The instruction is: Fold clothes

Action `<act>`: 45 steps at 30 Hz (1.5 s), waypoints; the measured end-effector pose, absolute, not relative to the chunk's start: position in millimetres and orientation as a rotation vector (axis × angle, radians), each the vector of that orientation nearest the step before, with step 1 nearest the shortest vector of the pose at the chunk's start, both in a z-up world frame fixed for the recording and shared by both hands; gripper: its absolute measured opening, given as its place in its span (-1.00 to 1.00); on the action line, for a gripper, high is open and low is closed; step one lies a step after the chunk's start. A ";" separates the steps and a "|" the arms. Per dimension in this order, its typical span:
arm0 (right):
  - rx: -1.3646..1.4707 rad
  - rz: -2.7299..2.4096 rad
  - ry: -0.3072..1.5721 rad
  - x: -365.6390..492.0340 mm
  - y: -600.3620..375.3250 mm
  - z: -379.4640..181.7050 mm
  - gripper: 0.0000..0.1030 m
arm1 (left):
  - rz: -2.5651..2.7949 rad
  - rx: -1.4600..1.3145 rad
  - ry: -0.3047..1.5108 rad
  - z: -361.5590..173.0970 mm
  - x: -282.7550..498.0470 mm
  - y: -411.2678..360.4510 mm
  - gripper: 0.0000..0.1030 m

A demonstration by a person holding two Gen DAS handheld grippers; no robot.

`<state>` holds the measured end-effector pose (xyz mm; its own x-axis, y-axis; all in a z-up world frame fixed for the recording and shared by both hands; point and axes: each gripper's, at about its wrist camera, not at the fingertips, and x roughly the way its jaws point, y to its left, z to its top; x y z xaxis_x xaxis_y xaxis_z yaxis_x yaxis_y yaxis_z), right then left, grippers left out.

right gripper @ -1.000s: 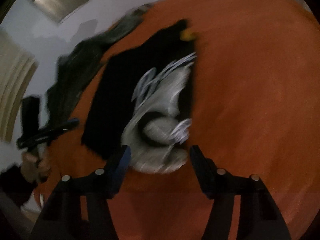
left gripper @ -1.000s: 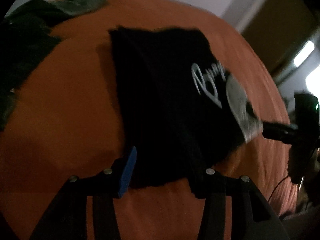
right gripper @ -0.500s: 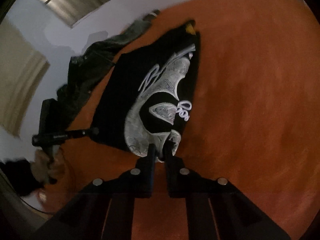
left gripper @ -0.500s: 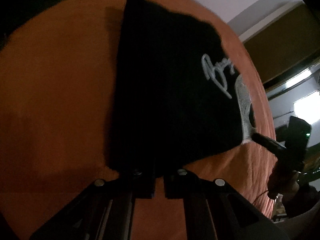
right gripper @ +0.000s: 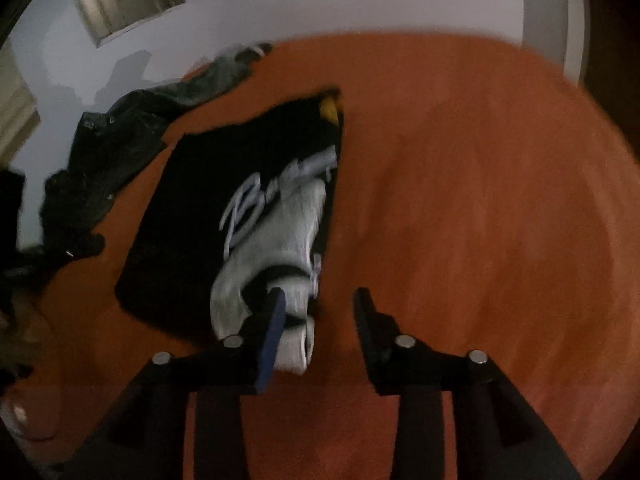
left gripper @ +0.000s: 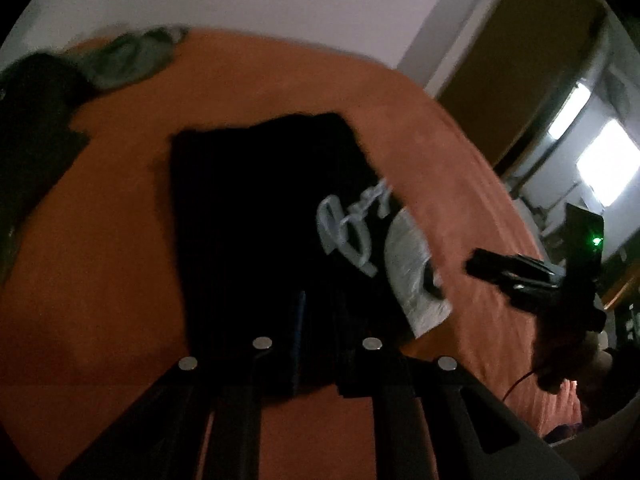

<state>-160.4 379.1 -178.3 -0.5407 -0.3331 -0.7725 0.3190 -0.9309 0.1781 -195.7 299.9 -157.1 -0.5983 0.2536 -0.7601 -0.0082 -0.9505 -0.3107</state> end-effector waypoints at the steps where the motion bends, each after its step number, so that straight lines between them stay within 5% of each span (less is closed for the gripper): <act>1: 1.224 -2.469 0.010 -166.3 368.0 -176.7 -0.33 | 2.665 -1.342 -0.386 -163.4 -203.1 305.9 -0.74; 3: 1.241 -2.468 0.059 -192.4 346.8 -184.7 -0.34 | 2.697 -1.415 -0.343 -185.2 -219.1 313.9 -0.74; 5: 1.268 -2.477 0.098 -205.0 333.4 -203.5 -0.56 | 2.708 -1.575 -0.373 -218.2 -228.0 303.8 -0.74; 8: 1.315 -2.506 0.205 -214.6 331.2 -234.7 -0.62 | 2.673 -1.603 -0.611 -246.5 -216.4 267.4 -0.95; 17: 1.384 -2.480 0.044 -222.6 344.0 -231.8 -0.61 | 2.720 -1.597 -0.475 -206.0 -204.0 265.1 -0.95; 20: 1.333 -2.556 -0.051 -229.4 353.0 -198.7 -0.57 | 2.800 -1.460 -0.455 -164.9 -213.2 254.3 -0.62; 22: 1.267 -2.608 -0.064 -237.0 352.0 -179.2 -0.50 | 2.876 -1.394 -0.503 -149.7 -230.1 250.1 0.38; 23: 1.240 -2.616 -0.086 -245.8 347.7 -173.4 -0.49 | 2.914 -1.364 -0.545 -145.9 -240.2 248.8 0.53; 27: 1.192 -2.605 -0.327 -277.9 329.7 -167.9 -0.48 | 2.962 -1.356 -0.730 -170.5 -283.0 263.1 0.55; 29: 1.190 -2.636 -0.299 -282.5 317.8 -179.3 -0.49 | 3.010 -1.395 -0.739 -188.9 -294.2 270.4 0.54; 38: 1.217 -2.626 -0.233 -292.8 329.8 -255.2 -0.75 | 3.188 -1.426 -0.362 -239.9 -291.7 286.3 0.56; 45: 1.215 -2.629 -0.269 -300.9 334.5 -228.1 -0.75 | 3.126 -1.540 -0.491 -209.1 -303.4 271.2 0.56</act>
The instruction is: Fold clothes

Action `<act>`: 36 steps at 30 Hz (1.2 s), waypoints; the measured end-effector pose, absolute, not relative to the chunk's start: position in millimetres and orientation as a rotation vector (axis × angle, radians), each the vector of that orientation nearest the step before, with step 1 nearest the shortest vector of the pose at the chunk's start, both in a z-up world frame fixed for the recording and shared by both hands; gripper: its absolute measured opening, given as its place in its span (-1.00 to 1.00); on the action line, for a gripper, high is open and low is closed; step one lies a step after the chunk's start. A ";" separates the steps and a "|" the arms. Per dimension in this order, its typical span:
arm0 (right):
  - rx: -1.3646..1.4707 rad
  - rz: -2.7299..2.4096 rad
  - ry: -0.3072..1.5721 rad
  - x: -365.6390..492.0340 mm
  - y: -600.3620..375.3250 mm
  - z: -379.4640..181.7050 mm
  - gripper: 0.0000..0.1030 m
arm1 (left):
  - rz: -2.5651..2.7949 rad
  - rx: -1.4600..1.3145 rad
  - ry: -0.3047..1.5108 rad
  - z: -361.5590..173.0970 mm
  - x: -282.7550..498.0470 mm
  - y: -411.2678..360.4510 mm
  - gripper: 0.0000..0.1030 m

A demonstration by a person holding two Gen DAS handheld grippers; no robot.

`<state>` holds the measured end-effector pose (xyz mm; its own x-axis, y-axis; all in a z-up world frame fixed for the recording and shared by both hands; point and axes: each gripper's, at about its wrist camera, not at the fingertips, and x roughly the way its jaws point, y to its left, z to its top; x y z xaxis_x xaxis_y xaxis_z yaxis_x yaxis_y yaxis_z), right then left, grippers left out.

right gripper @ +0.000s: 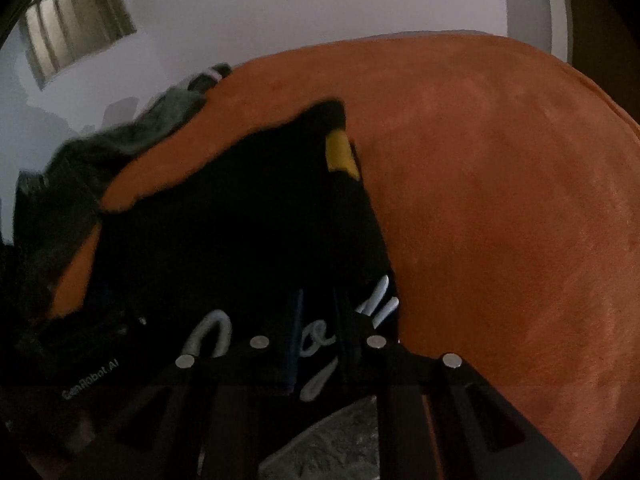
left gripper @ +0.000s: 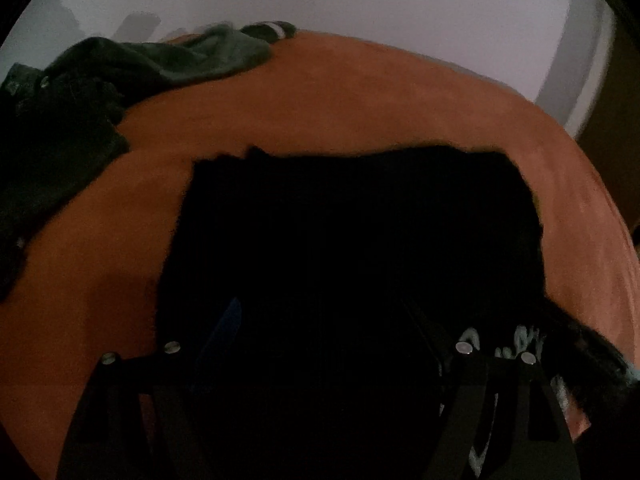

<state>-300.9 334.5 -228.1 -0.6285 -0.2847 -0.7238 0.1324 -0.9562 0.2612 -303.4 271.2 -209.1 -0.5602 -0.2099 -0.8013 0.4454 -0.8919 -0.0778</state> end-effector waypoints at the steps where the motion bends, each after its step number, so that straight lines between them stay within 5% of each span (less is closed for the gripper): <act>1: 1.195 -2.638 -0.251 -308.1 332.1 -219.7 -0.75 | -2.450 1.218 0.404 -206.0 -308.1 265.3 0.56; 7: 1.121 -2.631 -0.140 -357.2 311.1 -194.0 -0.75 | -2.419 1.325 0.368 -208.6 -341.1 246.7 0.56; 13: 1.384 -2.475 -0.273 -404.2 309.0 -258.0 -0.76 | -2.374 1.442 0.175 -230.5 -351.8 266.2 0.63; 18: 1.386 -2.475 -0.236 -399.0 311.3 -243.2 -0.75 | -2.395 1.536 0.267 -211.8 -334.2 261.6 0.63; 24: 1.269 -2.478 -0.216 -301.8 348.4 -183.7 -0.35 | -2.466 1.615 0.408 -165.8 -254.9 260.9 0.63; 31: 1.313 -2.394 -0.044 -193.6 352.0 -209.6 -0.34 | -2.438 1.807 0.266 -192.5 -158.8 286.3 0.63; 36: 1.334 -2.388 0.173 -177.1 342.1 -232.0 -0.34 | -2.403 1.880 0.378 -212.2 -150.2 266.8 0.63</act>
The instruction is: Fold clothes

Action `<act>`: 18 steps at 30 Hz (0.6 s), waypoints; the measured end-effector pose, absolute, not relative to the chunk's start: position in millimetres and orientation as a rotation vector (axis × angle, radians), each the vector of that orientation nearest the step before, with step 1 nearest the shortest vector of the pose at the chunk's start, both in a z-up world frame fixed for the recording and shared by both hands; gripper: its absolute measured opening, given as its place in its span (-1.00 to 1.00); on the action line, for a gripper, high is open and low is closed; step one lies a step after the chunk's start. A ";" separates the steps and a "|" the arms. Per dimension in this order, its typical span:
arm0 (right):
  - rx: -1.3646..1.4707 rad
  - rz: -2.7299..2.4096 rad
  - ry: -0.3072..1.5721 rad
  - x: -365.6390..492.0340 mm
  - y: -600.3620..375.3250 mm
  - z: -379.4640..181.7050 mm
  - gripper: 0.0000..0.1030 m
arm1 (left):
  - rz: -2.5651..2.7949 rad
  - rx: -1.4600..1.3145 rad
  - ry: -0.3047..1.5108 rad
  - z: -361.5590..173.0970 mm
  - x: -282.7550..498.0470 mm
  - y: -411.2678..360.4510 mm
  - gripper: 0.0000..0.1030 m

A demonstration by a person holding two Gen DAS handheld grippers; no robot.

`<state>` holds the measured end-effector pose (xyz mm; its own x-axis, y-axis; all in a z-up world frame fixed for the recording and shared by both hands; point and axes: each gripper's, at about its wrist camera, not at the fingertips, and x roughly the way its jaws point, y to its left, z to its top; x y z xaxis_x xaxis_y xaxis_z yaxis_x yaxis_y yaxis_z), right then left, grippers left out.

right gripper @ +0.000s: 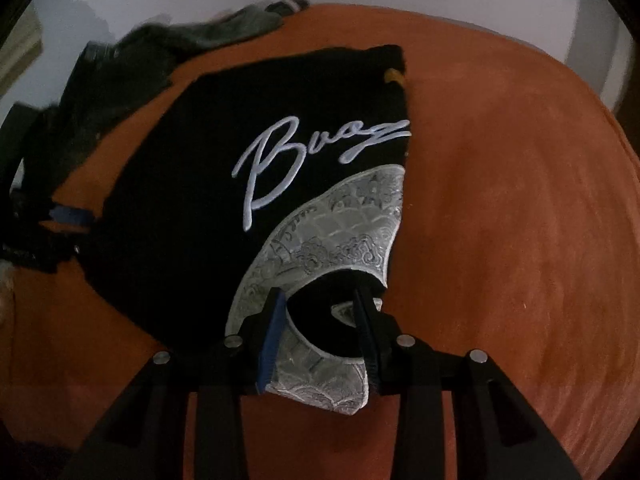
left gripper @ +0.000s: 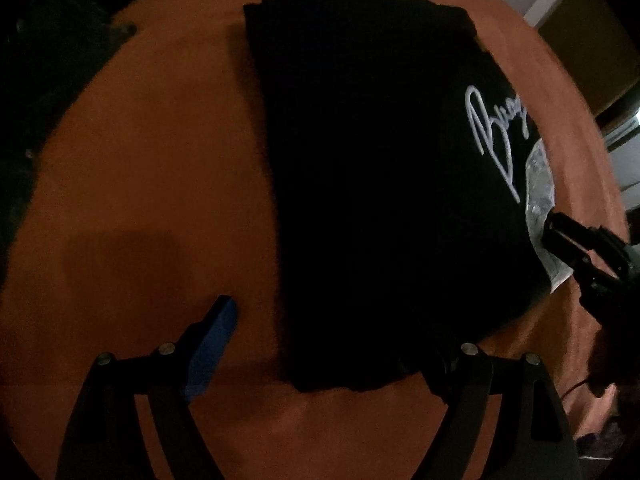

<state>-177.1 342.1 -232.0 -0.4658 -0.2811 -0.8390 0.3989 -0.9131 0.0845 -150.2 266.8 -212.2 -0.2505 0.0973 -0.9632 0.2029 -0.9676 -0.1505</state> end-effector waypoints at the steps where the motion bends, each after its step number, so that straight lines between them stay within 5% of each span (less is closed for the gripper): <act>1: 1.326 -2.396 0.190 -175.8 340.6 -230.1 -0.34 | -2.413 1.886 0.396 -210.1 -150.1 262.5 0.62; 6: 1.006 -2.421 0.545 -128.1 296.7 -190.5 -0.34 | -2.538 1.713 0.433 -156.8 -135.6 239.0 0.62; 12: 0.664 -2.246 1.163 -51.4 227.3 -227.8 -0.35 | -2.506 1.589 0.492 -135.8 -136.0 206.0 0.62; 18: 0.626 -2.161 1.309 -28.8 198.1 -258.3 -0.35 | -2.432 1.612 0.720 -159.8 -134.9 180.5 0.62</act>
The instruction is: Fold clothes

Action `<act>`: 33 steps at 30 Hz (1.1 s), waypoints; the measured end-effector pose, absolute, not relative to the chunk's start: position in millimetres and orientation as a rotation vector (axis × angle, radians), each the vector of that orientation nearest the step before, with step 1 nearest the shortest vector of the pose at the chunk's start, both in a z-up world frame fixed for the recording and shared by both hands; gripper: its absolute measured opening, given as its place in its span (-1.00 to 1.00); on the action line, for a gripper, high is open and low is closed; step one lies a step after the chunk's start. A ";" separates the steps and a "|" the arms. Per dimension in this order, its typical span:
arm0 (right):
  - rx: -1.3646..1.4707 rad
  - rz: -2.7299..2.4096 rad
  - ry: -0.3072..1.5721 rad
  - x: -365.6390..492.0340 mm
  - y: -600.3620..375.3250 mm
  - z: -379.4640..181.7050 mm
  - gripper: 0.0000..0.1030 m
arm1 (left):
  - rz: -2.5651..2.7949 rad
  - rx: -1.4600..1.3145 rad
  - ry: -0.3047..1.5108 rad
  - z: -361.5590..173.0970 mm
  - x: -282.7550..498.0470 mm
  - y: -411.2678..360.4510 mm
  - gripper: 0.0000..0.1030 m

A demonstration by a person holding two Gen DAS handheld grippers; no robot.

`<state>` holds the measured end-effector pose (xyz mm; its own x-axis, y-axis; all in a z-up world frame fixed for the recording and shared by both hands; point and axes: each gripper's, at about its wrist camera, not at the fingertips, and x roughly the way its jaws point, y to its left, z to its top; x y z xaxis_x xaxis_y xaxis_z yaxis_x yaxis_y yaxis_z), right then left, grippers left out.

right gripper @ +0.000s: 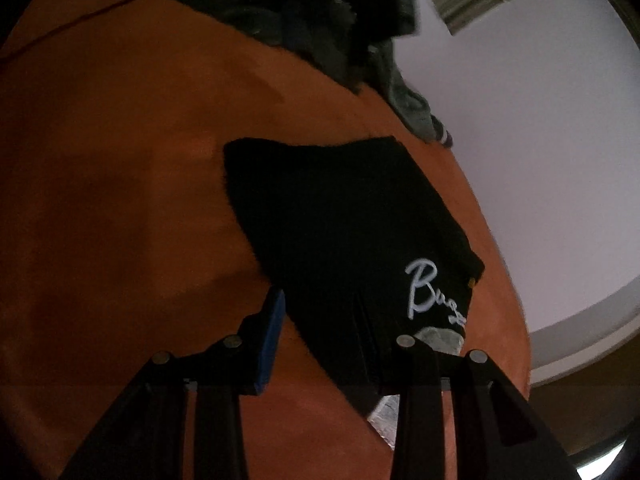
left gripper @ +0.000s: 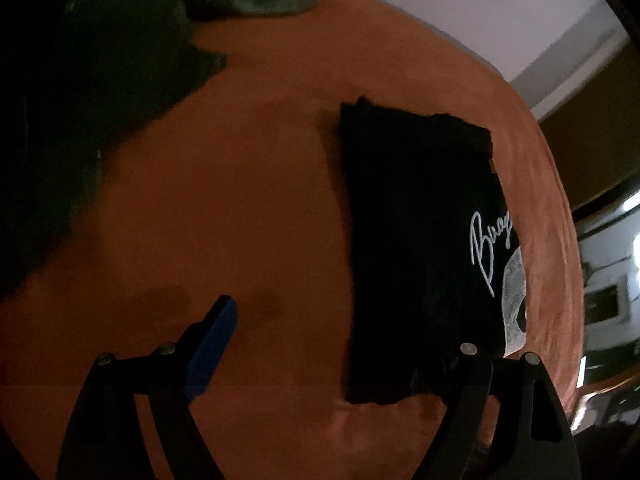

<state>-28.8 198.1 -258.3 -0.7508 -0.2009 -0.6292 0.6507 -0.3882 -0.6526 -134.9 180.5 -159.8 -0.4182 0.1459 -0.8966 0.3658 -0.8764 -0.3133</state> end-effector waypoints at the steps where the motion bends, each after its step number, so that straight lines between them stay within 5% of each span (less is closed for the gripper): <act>1: 0.621 -2.153 1.331 -28.3 194.6 -262.9 -0.35 | -2.421 1.618 0.738 -164.2 -132.7 179.2 0.62; 22: 0.501 -2.268 1.513 -77.8 120.9 -298.8 -0.35 | -2.322 1.612 0.925 -187.1 -93.8 140.0 0.62; 25: 0.530 -2.288 1.451 -95.3 119.4 -285.7 -0.61 | -2.316 1.587 0.945 -185.7 -88.4 132.7 0.62; 33: 0.614 -2.389 1.129 -123.0 146.5 -192.5 -0.74 | -2.333 1.580 1.004 -198.5 -96.5 141.6 0.62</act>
<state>-123.0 146.5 -192.5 -0.8116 -0.1860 -0.5538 0.5460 -0.5788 -0.6057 -96.5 141.6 -198.5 -0.4336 0.2359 -0.8697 0.4694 -0.7647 -0.4415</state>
